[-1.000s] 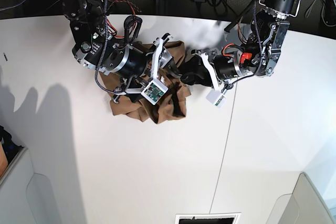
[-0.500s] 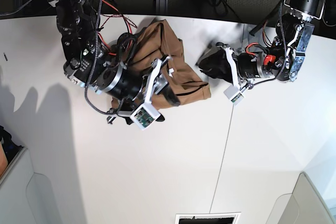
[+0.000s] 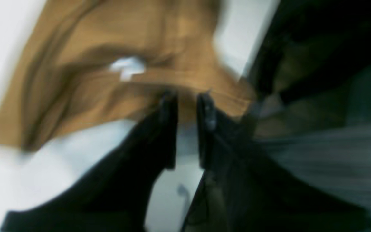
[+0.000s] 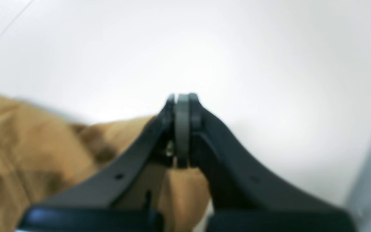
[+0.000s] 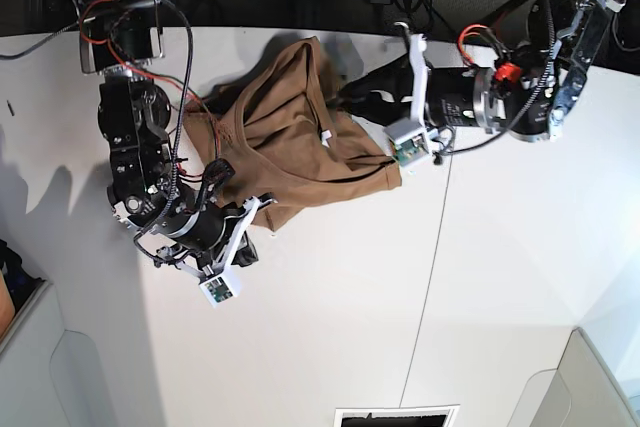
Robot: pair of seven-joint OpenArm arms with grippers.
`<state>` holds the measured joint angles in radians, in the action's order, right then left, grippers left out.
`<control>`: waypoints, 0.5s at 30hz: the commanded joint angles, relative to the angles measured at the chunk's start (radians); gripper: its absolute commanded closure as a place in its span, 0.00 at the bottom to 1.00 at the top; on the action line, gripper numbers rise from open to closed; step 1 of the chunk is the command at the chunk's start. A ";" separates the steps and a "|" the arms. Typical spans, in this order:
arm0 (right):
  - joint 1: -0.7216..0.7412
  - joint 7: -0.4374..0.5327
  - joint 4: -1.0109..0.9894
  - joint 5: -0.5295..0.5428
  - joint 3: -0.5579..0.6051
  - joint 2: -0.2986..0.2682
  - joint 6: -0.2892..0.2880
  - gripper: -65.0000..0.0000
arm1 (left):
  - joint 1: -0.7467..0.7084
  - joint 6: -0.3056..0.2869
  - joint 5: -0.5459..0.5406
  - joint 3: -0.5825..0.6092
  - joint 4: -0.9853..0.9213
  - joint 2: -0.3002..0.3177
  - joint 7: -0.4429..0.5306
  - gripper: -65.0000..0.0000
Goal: Layout the t-shirt on the table in an organized manner, then fold the t-shirt properly
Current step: 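Fold the bundle over again with both grippers and press it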
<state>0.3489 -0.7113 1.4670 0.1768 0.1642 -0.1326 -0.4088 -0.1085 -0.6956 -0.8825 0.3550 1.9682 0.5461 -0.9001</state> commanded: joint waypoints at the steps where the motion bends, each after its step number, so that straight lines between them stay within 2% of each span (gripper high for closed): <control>1: 0.037 0.029 -0.005 0.006 -0.004 0.000 -0.011 1.00 | 0.009 -0.003 0.042 0.032 0.009 -0.019 0.037 0.87; 4: 0.061 0.034 -0.078 0.011 -0.001 0.003 -0.026 1.00 | 0.012 -0.003 0.200 0.139 -0.041 -0.096 0.097 0.87; 7: 0.069 0.034 -0.137 0.039 0.024 0.003 -0.056 1.00 | 0.038 -0.003 0.286 0.184 -0.120 -0.158 0.135 0.87; 10: 0.066 -0.001 -0.152 0.040 0.066 0.003 -0.067 1.00 | 0.087 -0.003 0.291 0.170 -0.212 -0.193 0.141 0.87; 15: 0.029 -0.106 -0.118 0.097 0.080 -0.014 -0.068 1.00 | 0.154 -0.003 0.303 0.117 -0.344 -0.194 0.140 0.87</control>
<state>0.3603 -0.8246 1.3315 0.2607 0.2481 -0.1421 -0.4717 0.0254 -0.7002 -0.5766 0.4793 1.6096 0.3489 -0.7727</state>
